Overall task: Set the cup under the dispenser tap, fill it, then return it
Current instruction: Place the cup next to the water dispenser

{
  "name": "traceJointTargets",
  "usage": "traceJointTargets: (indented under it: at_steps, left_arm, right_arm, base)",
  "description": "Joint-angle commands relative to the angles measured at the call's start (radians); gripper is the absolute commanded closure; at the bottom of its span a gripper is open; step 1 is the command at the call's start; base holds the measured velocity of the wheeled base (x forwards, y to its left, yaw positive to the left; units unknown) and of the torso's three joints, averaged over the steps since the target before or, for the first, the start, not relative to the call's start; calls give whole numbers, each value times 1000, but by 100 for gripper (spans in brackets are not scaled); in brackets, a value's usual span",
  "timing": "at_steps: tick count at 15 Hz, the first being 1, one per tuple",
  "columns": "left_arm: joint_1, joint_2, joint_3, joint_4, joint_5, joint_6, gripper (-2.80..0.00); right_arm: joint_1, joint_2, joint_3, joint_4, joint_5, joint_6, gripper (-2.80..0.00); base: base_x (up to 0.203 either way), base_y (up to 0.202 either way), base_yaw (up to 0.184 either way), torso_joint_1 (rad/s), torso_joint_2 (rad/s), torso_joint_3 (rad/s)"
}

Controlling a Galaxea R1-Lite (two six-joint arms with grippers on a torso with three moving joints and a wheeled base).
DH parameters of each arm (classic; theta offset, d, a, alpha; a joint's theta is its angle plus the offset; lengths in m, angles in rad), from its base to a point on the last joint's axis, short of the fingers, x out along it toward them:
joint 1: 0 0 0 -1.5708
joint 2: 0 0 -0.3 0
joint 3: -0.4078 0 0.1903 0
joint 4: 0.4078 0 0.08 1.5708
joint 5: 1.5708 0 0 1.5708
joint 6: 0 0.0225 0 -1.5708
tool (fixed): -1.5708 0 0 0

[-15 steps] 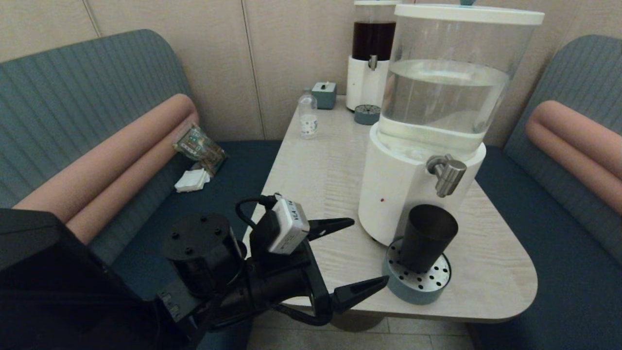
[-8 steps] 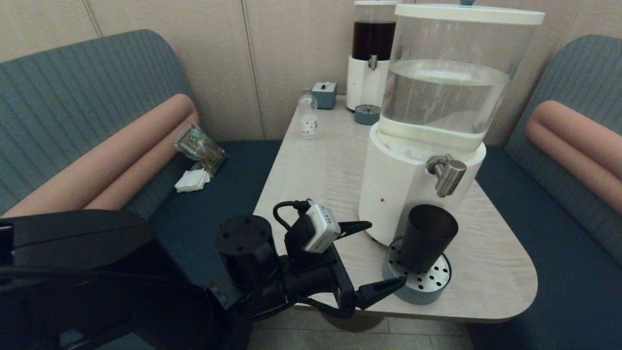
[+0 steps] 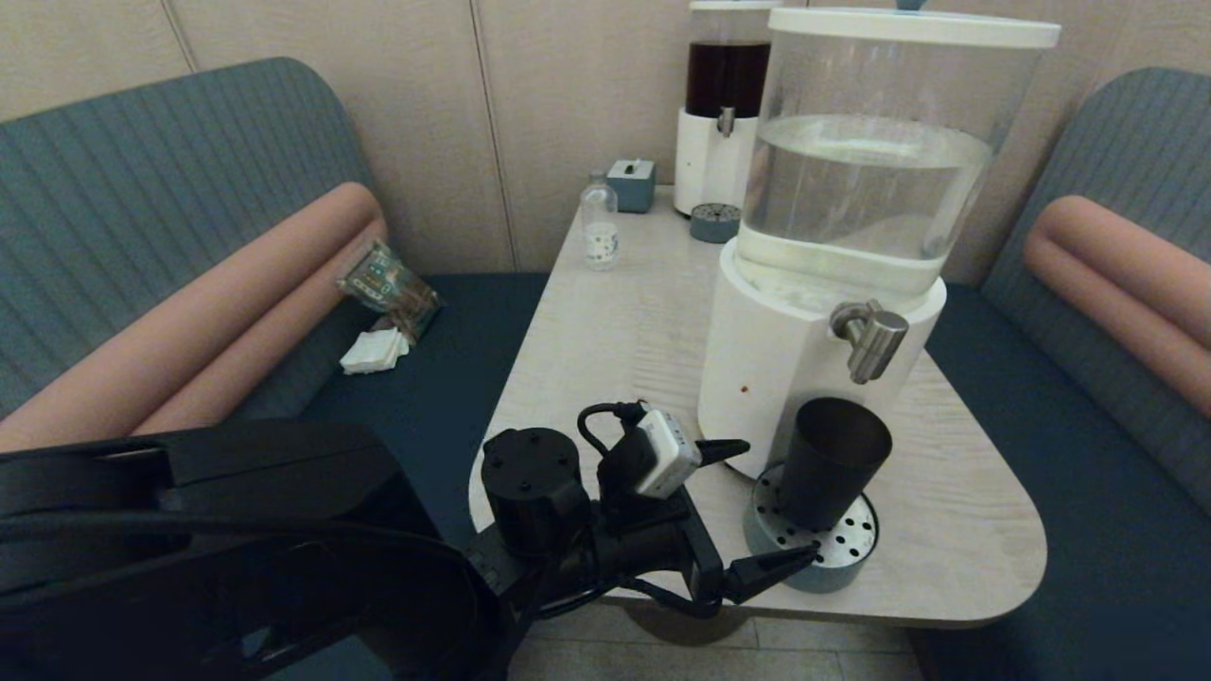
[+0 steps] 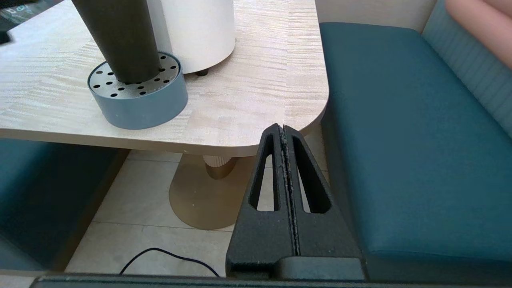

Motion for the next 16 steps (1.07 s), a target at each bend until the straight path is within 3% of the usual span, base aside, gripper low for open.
traceJointTargets:
  at_steps: [1, 9, 16]
  left_arm:
    - [1, 41, -30, -9, -2, -1, -280]
    - [1, 158, -191, -9, 4, -8, -280]
    - [0, 199, -240, -9, 1, -10, -280]
  right_arm:
    - [0, 2, 14, -1, 0, 0, 0]
    - [0, 2, 14, -1, 0, 0, 0]
    - [0, 2, 15, -1, 0, 0, 0]
  base:
    - [0, 0, 0, 0, 0, 0]
    - [0, 0, 0, 0, 0, 0]
    - [0, 0, 0, 0, 0, 0]
